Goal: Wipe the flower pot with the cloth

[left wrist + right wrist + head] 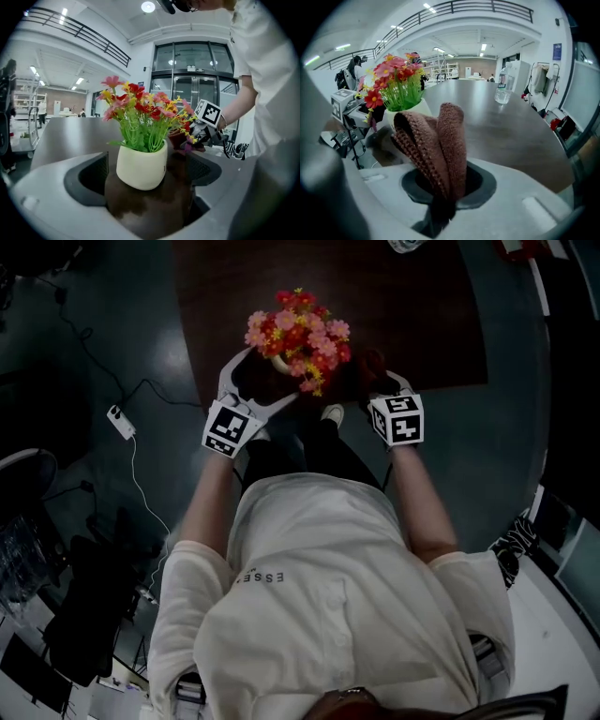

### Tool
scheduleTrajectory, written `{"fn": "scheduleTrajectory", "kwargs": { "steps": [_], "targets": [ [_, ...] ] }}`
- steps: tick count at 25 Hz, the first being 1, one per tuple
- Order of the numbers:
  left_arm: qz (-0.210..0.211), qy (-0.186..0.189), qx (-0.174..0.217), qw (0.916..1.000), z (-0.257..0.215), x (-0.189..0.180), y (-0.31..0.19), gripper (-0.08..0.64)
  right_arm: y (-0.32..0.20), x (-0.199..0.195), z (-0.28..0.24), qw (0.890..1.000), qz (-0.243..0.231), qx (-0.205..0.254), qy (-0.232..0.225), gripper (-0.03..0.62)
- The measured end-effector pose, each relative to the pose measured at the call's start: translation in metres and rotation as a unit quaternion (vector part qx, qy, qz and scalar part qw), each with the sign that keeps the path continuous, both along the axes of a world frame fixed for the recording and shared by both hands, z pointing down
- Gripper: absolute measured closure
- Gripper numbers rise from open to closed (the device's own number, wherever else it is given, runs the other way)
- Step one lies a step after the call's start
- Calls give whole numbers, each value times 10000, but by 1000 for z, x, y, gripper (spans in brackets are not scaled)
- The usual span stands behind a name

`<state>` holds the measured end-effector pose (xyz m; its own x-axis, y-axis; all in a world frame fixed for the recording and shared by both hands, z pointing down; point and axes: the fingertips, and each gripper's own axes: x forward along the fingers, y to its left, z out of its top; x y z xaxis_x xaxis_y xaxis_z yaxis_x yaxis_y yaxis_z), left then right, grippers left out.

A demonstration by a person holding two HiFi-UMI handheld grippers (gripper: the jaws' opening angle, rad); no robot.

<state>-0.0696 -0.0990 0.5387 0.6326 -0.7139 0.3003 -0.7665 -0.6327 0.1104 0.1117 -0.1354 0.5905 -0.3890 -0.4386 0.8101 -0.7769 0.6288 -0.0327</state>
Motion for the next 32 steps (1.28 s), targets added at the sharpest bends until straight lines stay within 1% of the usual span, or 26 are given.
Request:
{"fn": "scheduleTrajectory", "kwargs": {
  "steps": [3, 5, 8, 12, 16, 18, 22, 27, 29, 32],
  "targets": [
    [436, -107, -33, 9990, 7, 7, -17, 29, -10, 5, -1, 10000, -27, 20, -1, 548],
    [626, -97, -120, 9979, 12, 11, -26, 26, -14, 5, 0, 10000, -69, -12, -35, 548],
    [848, 18, -126, 9963, 14, 19, -38, 20, -19, 6, 1, 9999, -106, -51, -87, 548],
    [1301, -101, -121, 9914, 19, 34, -45, 13, -27, 4, 1, 9998, -107, -60, -154, 548],
    [1535, -113, -91, 9880, 18, 45, -51, 6, -30, 1, 1, 9997, -193, -42, -153, 548],
    [1611, -197, -137, 9866, 20, 49, -51, 2, -28, -1, 1, 9995, -249, -40, -163, 548],
    [1632, -340, -162, 9859, 20, 52, -48, -6, -22, 0, -2, 9994, -320, -28, -160, 548],
    [1428, -342, -192, 9890, 16, 48, -46, -5, -25, -7, -6, 9988, -439, 24, -192, 548],
    [1230, -90, -203, 9922, 5, 46, -47, -5, -26, -12, -10, 9985, -492, 91, -242, 548],
    [778, 476, -245, 9955, -24, 42, -53, -5, -30, -25, -18, 9975, -574, 200, -362, 548]
  ]
}}
